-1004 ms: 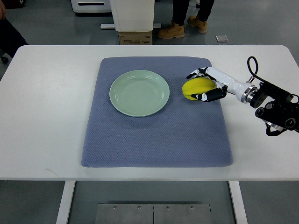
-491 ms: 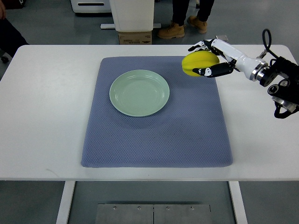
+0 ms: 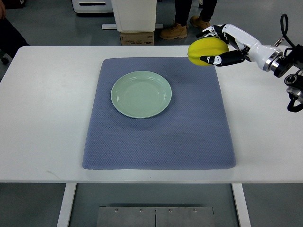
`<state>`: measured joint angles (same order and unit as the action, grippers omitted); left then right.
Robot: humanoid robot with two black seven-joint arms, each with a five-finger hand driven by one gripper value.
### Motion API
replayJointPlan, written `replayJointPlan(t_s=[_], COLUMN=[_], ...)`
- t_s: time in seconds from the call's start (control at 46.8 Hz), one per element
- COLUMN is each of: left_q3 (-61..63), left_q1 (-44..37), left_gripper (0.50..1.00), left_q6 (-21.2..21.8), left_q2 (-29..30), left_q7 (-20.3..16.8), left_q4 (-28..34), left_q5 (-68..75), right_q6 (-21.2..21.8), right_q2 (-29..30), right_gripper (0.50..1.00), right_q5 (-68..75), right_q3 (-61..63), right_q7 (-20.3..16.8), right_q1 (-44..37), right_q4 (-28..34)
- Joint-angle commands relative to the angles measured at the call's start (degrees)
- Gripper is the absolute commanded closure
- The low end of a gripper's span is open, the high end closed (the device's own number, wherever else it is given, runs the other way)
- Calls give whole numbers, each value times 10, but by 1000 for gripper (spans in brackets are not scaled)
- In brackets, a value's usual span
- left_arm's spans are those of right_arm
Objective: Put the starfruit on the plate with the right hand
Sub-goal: 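Lift the starfruit with the right hand, away from the mat, then carry the starfruit over the green plate and lower it down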
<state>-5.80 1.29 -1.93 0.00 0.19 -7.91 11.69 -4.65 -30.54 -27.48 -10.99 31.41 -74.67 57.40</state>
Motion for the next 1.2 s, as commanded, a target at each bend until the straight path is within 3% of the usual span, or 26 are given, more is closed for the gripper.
replayJointPlan(t_s=[0.0,0.534,0.897,1.175], left_q3=[0,0,0,0], left_q1=[-1,-1,0,0], left_gripper=[500,500,500,500], left_q6=[0,0,0,0], left_q2=[0,0,0,0], left_q7=[0,0,0,0], left_q4=[1,1,0,1], left_q5=[0,0,0,0], right_q6=[-3,-13,-13,-12], right_q2=[18,160,261,300], right_gripper=[1000,1000,1000,1000], right_q5=[9,42,55,55], right_q3=[0,21,37,36], right_q7=[-3,-8,-9,-9], right_q1=[0,11,51,80], right_q4=[-1,-38,-128,-161])
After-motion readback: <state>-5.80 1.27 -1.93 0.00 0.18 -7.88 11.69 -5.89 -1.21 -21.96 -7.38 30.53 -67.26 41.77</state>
